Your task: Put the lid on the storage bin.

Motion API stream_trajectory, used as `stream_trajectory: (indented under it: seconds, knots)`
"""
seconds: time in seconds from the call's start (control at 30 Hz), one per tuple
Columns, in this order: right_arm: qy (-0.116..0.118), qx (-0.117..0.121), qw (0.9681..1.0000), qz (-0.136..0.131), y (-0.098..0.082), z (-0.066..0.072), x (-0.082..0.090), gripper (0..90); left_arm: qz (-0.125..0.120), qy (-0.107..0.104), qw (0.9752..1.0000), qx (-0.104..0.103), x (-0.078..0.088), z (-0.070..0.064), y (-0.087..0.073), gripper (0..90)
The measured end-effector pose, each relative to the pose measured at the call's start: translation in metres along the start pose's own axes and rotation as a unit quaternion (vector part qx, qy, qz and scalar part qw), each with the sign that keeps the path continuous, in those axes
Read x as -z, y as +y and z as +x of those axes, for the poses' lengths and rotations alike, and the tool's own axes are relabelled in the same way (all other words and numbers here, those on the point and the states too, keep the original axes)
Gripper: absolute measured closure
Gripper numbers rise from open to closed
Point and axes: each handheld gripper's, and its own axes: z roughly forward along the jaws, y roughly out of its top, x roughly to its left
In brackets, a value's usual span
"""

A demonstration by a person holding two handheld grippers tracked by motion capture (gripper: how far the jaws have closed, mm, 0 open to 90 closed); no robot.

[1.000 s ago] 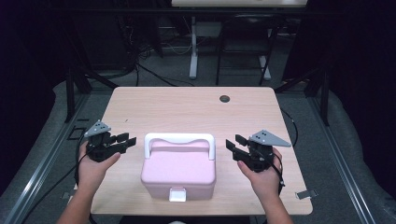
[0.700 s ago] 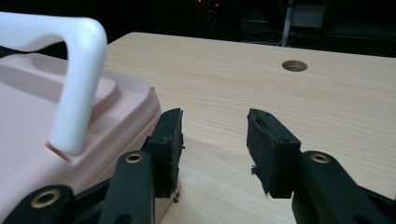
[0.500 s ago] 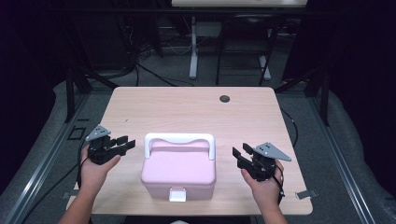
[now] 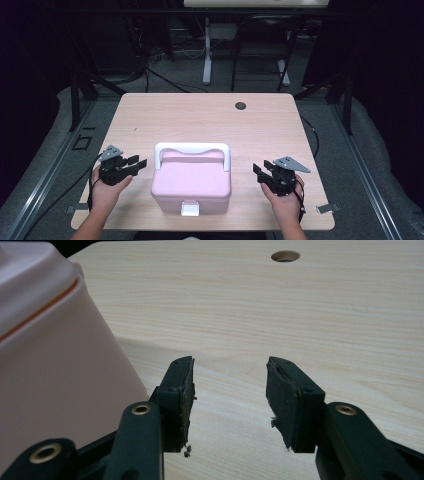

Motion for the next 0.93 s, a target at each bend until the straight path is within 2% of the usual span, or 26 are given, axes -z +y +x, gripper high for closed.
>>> stream_trajectory:
  seconds: [0.07, 0.33, 0.6, 0.87, 0.93]
  knots:
    - [-0.002, -0.001, 1.0, 0.005, -0.001, -0.001, -0.002, 53.6, 0.002, 0.002, 1.0, -0.004, -0.002, 0.0, -0.001, 56.9]
    - [-0.009, 0.007, 0.9991, 0.041, -0.007, -0.005, -0.016, 50.6, 0.011, -0.001, 0.9999, 0.009, -0.007, 0.005, -0.004, 54.0]
    - [-0.014, 0.013, 0.9972, 0.073, -0.013, -0.007, -0.026, 47.7, 0.022, 0.009, 0.9997, 0.008, -0.014, 0.006, -0.006, 50.9]
    - [-0.013, 0.016, 0.9967, 0.078, -0.015, -0.008, -0.031, 44.4, 0.028, 0.017, 0.9993, 0.015, -0.017, 0.01, -0.006, 47.1]
    - [-0.013, 0.015, 0.9968, 0.077, -0.015, -0.009, -0.03, 44.2, 0.032, 0.022, 0.9992, 0.011, -0.018, 0.011, -0.006, 46.5]
